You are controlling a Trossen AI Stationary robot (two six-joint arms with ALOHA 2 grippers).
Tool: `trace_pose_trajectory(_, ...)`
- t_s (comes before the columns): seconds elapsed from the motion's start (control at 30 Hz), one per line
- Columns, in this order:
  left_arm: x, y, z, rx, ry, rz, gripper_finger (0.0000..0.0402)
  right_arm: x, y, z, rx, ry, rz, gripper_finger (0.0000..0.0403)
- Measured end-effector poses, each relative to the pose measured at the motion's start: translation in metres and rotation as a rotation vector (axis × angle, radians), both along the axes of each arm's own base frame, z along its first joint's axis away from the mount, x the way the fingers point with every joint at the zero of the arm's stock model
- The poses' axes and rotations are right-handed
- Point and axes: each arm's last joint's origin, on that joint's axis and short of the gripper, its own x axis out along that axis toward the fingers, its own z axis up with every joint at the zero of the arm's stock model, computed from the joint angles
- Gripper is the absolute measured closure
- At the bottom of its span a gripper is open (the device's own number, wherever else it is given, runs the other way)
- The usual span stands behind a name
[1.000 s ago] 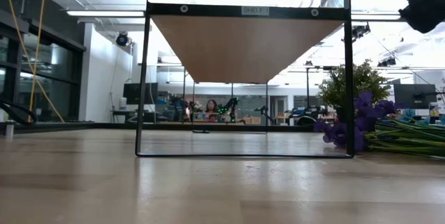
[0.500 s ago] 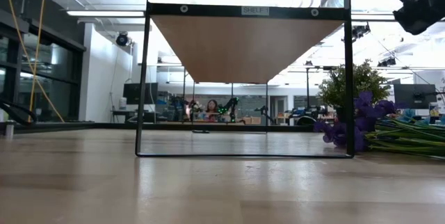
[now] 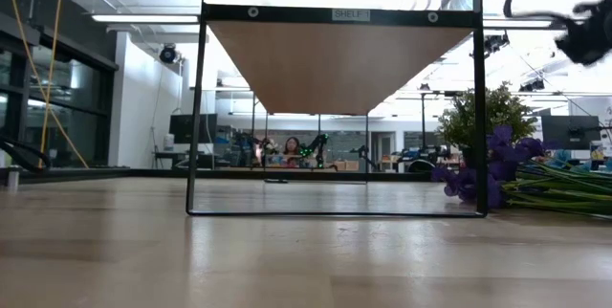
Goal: Pick and place flowers into a vace then onto a shelf
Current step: Put the blue flowers into the right transparent vase
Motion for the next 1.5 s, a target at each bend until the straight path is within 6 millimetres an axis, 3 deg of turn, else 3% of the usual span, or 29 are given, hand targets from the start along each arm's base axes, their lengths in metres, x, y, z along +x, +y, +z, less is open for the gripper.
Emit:
trace_pose_trajectory(0.17, 0.000, 0.000, 0.000, -0.001, 0.004, -0.002, 0.0169, -0.008, 0.002, -0.030, 0.083, 0.016, -0.008, 0.0197)
trace_pose_trajectory(0.67, 0.000, 0.000, 0.000, -0.001, 0.000, 0.000, 0.0169, -0.015, 0.002, -0.070, 0.116, -0.103, -0.090, 0.0208)
trace_pose_trajectory(1.5, 0.001, 0.001, 0.001, 0.007, -0.028, 0.017, 0.0169, -0.016, 0.001, -0.072, 0.124, -0.113, -0.074, 0.0209)
